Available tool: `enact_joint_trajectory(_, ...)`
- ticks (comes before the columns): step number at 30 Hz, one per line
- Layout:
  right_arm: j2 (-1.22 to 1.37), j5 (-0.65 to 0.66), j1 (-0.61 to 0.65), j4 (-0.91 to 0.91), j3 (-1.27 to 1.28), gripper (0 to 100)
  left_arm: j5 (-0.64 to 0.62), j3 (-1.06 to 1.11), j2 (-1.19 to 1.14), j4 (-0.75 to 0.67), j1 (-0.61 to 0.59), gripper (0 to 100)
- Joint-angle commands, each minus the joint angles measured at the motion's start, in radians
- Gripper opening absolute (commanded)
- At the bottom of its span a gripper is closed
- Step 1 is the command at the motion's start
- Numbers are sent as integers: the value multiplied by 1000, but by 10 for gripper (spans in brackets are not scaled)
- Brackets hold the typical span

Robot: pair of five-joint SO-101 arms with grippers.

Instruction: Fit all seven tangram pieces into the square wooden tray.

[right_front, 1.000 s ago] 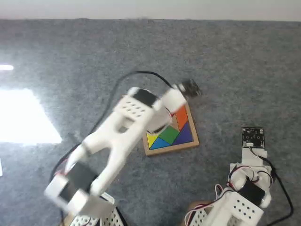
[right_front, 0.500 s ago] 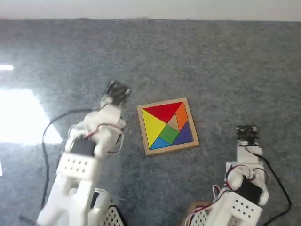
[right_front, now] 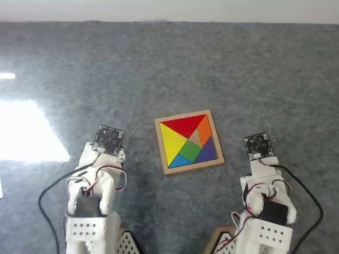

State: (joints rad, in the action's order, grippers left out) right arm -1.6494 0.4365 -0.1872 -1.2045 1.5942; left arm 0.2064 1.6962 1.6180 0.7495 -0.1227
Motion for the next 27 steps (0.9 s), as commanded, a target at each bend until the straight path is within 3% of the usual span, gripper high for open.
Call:
enact_joint_trajectory(1, -15, -58, -16, -12, -61, 104, -14, -10, 146, 138, 5, 20)
enact_joint_trajectory(17, -16, -106, -128, 82, 89, 42, -6, -12, 201, 519, -3, 18)
enact_joint_trajectory(27, -16, -98, -122, 117, 95, 34, -9, -12, 201, 516, -2, 18)
